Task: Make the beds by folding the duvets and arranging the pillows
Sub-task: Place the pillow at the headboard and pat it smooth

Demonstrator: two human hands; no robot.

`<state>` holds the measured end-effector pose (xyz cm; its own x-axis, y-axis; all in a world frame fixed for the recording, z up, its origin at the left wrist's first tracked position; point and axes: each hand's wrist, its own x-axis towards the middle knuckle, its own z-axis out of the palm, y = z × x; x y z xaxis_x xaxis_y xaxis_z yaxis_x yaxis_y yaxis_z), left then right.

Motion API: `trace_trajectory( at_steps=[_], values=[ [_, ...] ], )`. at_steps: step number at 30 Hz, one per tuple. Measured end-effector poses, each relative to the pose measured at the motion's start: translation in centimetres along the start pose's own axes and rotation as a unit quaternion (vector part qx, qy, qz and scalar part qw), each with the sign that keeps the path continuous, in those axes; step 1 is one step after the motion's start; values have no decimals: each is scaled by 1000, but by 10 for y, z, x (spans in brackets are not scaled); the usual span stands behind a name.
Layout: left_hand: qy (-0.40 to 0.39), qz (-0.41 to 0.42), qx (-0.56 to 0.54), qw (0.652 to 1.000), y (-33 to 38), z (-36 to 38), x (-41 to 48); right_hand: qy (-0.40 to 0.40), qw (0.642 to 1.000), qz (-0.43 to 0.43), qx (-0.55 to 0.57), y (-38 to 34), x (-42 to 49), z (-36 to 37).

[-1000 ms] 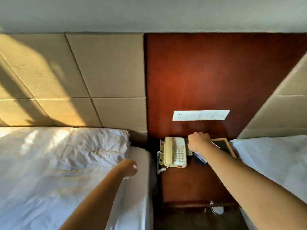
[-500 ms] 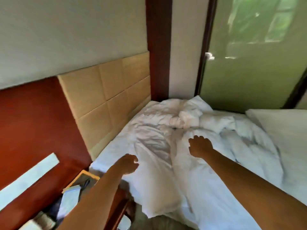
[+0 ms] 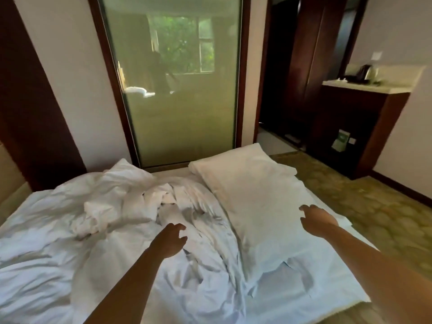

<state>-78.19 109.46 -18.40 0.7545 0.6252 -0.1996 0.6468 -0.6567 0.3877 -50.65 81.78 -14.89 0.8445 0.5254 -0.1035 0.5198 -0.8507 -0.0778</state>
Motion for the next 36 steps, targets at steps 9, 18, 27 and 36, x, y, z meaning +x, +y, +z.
trace_trajectory(
  at_steps=[9, 18, 27, 36],
  values=[
    [59, 45, -49, 996, 16, -39, 153, 38, 998, -21, 36, -22, 101, -10],
    [17, 81, -75, 994, 48, -47, 301, 101, 993, -14, 58, -40, 199, -51],
    [-90, 97, -114, 985, 179, 21, 372, 12, 978, -28, 205, 16, 277, -26],
    [-97, -17, -21, 995, 235, 80, 415, -48, 979, -122, 155, 69, 404, -5]
  ],
)
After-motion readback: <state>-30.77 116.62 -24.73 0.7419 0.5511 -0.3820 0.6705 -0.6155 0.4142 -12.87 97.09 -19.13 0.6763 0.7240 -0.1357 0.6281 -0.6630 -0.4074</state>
